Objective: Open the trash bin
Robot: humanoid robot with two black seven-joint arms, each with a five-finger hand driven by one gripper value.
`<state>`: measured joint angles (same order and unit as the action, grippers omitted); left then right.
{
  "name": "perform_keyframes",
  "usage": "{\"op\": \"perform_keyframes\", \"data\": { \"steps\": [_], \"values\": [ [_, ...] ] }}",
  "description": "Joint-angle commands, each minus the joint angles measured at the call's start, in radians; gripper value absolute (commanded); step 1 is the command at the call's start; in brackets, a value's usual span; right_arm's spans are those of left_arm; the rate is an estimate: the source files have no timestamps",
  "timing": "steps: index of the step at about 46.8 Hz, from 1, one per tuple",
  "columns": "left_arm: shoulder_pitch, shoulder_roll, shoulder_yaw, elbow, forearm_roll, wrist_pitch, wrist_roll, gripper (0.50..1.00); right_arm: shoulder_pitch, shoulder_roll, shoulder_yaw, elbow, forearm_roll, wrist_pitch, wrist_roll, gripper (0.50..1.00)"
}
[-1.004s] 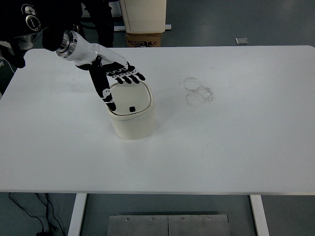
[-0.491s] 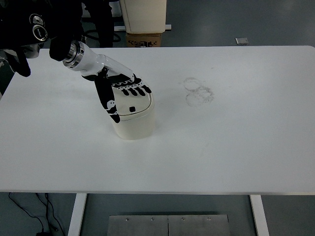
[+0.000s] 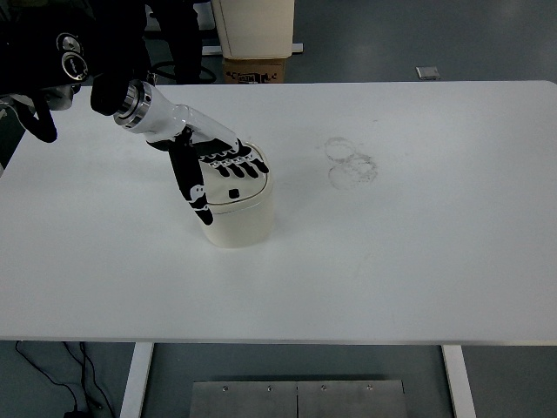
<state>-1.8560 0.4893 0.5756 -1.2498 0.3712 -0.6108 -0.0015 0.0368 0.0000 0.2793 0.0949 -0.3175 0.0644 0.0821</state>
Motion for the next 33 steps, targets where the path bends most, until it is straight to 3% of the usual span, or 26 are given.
{"op": "perform_keyframes", "data": {
  "steps": [1,33],
  "values": [
    [0.006,0.0,0.001,-0.008,0.0,0.0,0.0,1.0,0.0,0.0,0.0,0.0,0.0,0.0,0.001,0.991],
    [0.021,0.008,0.0,-0.003,0.0,0.0,0.0,1.0,0.0,0.0,0.0,0.0,0.0,0.0,0.001,0.991]
  ]
}}
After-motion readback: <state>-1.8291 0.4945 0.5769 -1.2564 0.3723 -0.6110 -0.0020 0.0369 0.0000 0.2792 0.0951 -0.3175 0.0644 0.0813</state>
